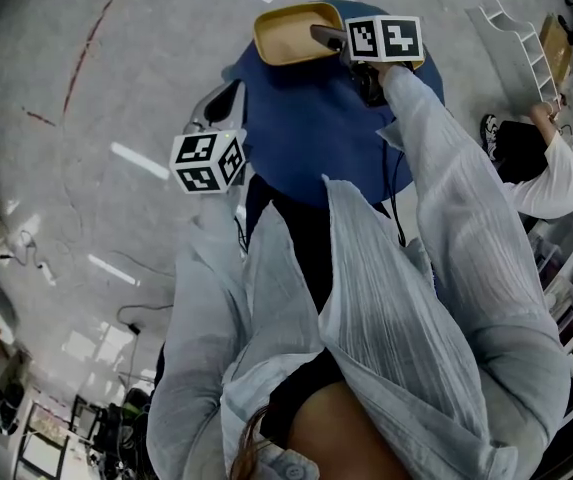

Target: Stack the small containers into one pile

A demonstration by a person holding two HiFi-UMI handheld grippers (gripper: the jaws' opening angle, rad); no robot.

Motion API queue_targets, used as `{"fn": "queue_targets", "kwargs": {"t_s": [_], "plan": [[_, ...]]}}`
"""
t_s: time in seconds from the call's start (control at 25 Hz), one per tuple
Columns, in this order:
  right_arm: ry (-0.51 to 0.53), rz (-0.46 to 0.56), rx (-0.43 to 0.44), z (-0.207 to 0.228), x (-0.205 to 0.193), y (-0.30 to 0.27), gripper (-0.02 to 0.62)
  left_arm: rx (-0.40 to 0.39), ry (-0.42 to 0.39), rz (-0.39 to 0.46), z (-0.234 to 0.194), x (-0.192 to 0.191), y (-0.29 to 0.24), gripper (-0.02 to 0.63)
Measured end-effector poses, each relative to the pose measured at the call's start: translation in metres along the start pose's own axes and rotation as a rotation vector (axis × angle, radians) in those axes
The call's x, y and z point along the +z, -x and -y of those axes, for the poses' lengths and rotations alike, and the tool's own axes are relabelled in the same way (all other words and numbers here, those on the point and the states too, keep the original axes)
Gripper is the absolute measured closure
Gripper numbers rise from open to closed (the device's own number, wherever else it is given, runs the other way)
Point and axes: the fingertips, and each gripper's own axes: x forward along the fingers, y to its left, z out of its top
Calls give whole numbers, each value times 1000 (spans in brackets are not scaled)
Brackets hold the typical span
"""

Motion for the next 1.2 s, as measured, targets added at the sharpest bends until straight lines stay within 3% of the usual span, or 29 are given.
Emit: {"fn": "queue_targets", "kwargs": {"t_s": [0.24,0.6,1.2], "plan": [[-65,107,55,-23,1,28,201,-15,-9,6,14,1,6,591],[-55,188,114,-61,-21,73,201,-51,-6,18,42,-3,20,591],[-97,315,146,-71,-73,154,212,-117,-55,1,90,-11,32,591]]}}
